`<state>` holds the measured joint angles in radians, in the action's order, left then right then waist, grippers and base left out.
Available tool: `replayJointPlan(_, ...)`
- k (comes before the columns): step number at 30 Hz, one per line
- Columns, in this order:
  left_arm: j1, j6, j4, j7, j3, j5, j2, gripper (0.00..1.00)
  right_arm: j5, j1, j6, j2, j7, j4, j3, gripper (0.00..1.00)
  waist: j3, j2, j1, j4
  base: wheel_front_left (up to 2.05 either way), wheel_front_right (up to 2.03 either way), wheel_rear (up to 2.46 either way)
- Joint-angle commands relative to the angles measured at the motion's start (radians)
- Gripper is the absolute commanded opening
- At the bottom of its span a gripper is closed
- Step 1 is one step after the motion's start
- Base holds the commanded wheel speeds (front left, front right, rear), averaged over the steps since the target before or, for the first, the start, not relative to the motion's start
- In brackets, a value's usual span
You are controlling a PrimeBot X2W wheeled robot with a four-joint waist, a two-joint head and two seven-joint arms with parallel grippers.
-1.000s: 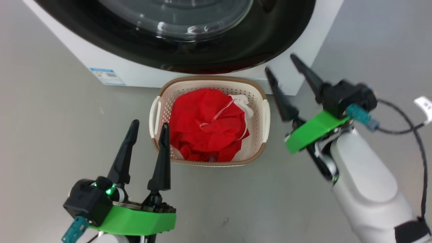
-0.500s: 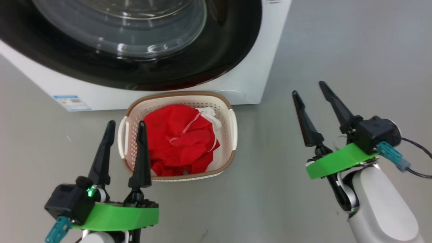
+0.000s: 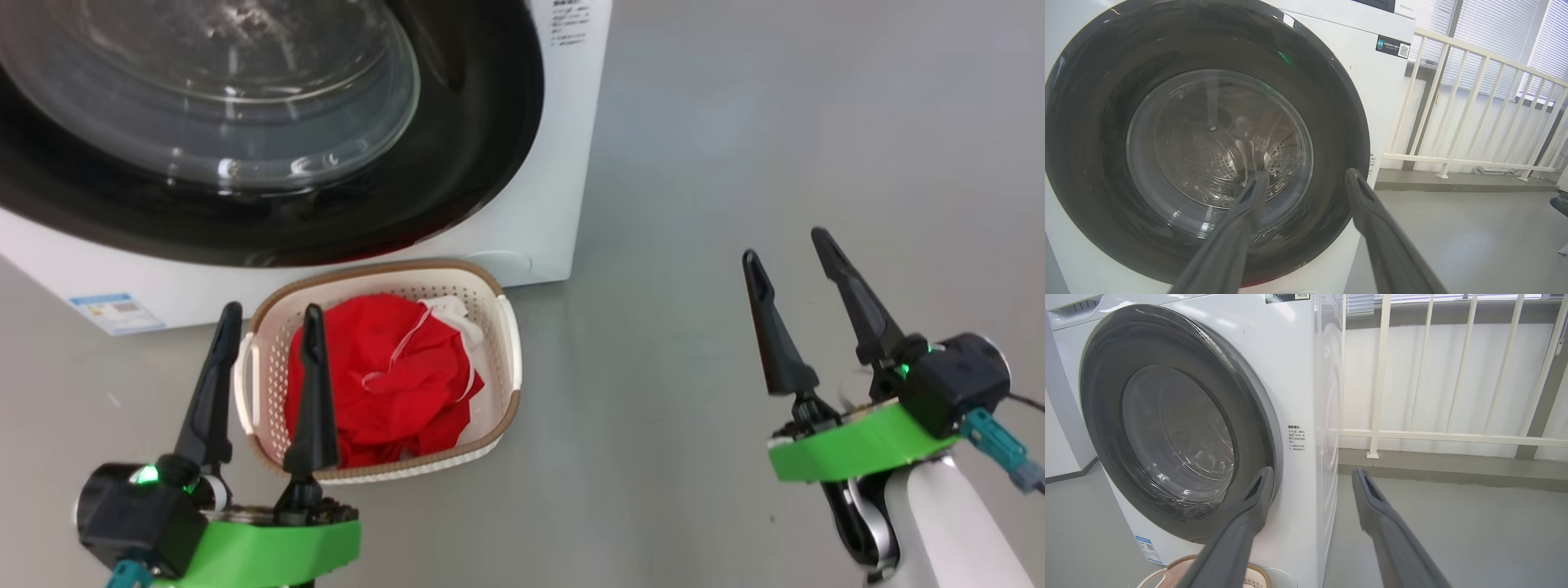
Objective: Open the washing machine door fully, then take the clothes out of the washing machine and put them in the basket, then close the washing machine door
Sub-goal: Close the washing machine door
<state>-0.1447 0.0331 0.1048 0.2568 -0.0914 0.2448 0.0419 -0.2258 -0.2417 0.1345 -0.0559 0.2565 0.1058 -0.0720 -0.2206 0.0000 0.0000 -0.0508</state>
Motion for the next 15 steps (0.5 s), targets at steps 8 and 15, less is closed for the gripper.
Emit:
replayJointPlan(8, 0.041, -0.010, 0.038, 0.005, 0.050, -0.075, 0.011, 1.00, -0.006, 0.078, -0.004, 0.006, 0.005, -0.069, -0.018, 1.00, 0.051, 0.0000, 0.0000, -0.027, 0.00, 0.00, 0.00)
replayJointPlan(15, 0.072, -0.015, 0.030, 0.005, 0.068, -0.067, 0.010, 1.00, -0.011, 0.100, -0.004, 0.006, 0.005, -0.065, -0.011, 1.00, 0.092, 0.0000, 0.0000, -0.033, 0.00, 0.00, 0.00)
